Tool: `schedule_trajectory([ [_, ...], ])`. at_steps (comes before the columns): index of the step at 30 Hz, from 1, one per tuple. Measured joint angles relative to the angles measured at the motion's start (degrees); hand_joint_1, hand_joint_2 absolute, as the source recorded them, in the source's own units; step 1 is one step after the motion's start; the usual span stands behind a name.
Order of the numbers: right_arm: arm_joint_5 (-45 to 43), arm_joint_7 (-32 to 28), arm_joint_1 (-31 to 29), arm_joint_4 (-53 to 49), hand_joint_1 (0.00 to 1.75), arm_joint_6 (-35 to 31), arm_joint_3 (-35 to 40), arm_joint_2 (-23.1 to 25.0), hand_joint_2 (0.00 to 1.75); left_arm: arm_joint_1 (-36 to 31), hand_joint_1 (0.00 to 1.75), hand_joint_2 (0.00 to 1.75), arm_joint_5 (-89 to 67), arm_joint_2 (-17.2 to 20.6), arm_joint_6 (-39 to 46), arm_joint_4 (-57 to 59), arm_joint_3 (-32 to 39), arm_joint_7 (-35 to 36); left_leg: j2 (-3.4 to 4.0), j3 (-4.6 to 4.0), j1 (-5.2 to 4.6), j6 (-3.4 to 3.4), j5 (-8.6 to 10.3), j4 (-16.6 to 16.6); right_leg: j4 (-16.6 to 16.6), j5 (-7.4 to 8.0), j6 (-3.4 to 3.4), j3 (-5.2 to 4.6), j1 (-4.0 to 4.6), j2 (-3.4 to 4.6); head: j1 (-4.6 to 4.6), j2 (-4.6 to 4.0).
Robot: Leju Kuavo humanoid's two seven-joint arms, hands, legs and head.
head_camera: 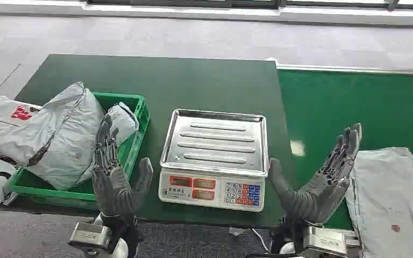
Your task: Moved the parcel from conveyor to table for the left to box.
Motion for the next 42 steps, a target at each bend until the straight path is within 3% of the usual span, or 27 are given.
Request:
schedule_trajectory([
  [20, -1.3, 0.0, -0.1, 1.0, 0.00, -3.7, 0.0, -0.2, 1.75, 0.6, 0.00, 1.75, 0.9, 0.0, 1.8, 0.0, 0.0, -0.3, -0.01, -0.01, 0.00, 0.00, 0.00, 0.0, 0.0, 0.00, 0.00, 0.00, 0.00, -0.01, 0.00, -0.02],
  [29, 6.4, 2.9, 0.3, 2.3, 0.00, -8.7, -4.4, 0.4, 1.75, 1.3, 0.00, 1.75, 0.9, 0.0, 1.8, -0.1, 0.0, -0.4, 0.00, 0.00, 0.00, 0.00, 0.00, 0.0, 0.0, 0.00, 0.00, -0.01, 0.00, -0.01, 0.00, 0.00],
  [32, 14.5, 4.2, 0.5, 2.9, 0.00, -10.0, -10.8, 2.8, 1.75, 2.1, 0.00, 1.75, 0.8, 0.0, 2.4, -0.8, 0.0, -0.4, -0.02, -0.01, 0.00, 0.00, 0.00, 0.0, 0.0, 0.00, 0.00, -0.01, 0.00, -0.02, 0.00, 0.00],
  [36, 25.0, 4.6, -0.4, 4.1, 0.00, -10.3, -25.0, 6.7, 1.75, 3.5, 0.00, 1.75, 0.3, 0.0, 3.4, -2.1, 0.1, -0.3, -0.05, -0.01, -0.01, 0.05, -0.04, 0.0, 0.0, -0.01, 0.01, 0.00, -0.01, -0.04, -0.02, 0.00],
  [39, 33.4, 7.9, -1.3, 4.5, 0.00, -10.3, -35.7, 7.3, 1.75, 4.7, 0.00, 1.75, -0.1, 0.0, 3.1, -3.3, 0.3, 0.2, -0.13, -0.01, -0.03, 0.12, -0.08, 0.0, 0.0, -0.03, 0.05, 0.09, -0.03, -0.18, 0.00, 0.00],
  [42, 36.2, 9.4, -1.8, 5.6, 0.00, -10.3, -44.6, 7.6, 1.75, 5.2, 0.00, 1.75, -0.2, 0.0, 2.2, -4.0, 0.5, 0.6, -0.17, -0.01, -0.03, 0.15, -0.10, 0.0, -0.1, -0.07, 0.10, 0.19, -0.03, -0.25, 0.00, 0.00],
])
